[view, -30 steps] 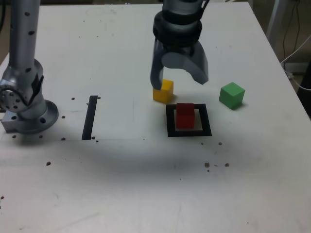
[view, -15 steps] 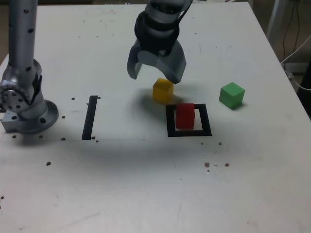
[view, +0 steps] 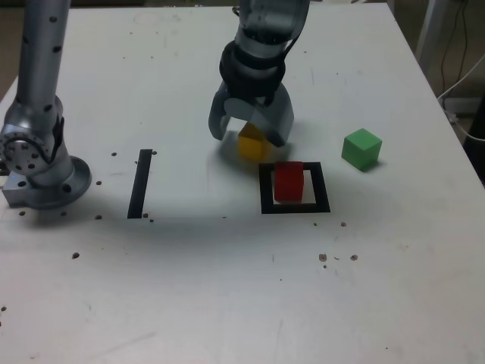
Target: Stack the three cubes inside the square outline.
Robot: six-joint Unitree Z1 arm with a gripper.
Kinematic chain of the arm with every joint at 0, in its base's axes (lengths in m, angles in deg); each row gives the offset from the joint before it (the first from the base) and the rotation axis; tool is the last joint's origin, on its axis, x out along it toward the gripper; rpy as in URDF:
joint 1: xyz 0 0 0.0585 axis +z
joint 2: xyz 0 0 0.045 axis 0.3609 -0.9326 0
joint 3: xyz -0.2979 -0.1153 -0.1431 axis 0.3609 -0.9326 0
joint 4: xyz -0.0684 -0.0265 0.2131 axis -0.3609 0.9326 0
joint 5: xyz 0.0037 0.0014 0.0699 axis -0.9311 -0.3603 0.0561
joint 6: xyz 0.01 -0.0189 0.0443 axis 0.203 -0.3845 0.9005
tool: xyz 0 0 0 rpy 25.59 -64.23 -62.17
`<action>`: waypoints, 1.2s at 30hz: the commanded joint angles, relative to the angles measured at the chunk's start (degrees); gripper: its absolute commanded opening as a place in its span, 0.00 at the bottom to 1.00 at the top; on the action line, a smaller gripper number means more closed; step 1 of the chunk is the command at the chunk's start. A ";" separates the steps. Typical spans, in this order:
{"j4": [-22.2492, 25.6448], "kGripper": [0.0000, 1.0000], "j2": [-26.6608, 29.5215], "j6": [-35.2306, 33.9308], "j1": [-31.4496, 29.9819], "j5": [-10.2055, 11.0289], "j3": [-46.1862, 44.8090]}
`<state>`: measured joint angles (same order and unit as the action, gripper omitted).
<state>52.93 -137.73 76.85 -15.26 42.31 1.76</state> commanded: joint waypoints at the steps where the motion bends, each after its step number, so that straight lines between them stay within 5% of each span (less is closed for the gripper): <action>1: -0.90 0.82 -0.46 0.94 0.16 -0.24 -0.31; 15: -1.03 0.44 -0.66 5.46 -0.01 -2.21 0.14; 36: 1.20 0.15 -0.84 7.68 -0.03 -3.49 3.54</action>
<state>53.47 -138.69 84.43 -15.21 38.98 4.55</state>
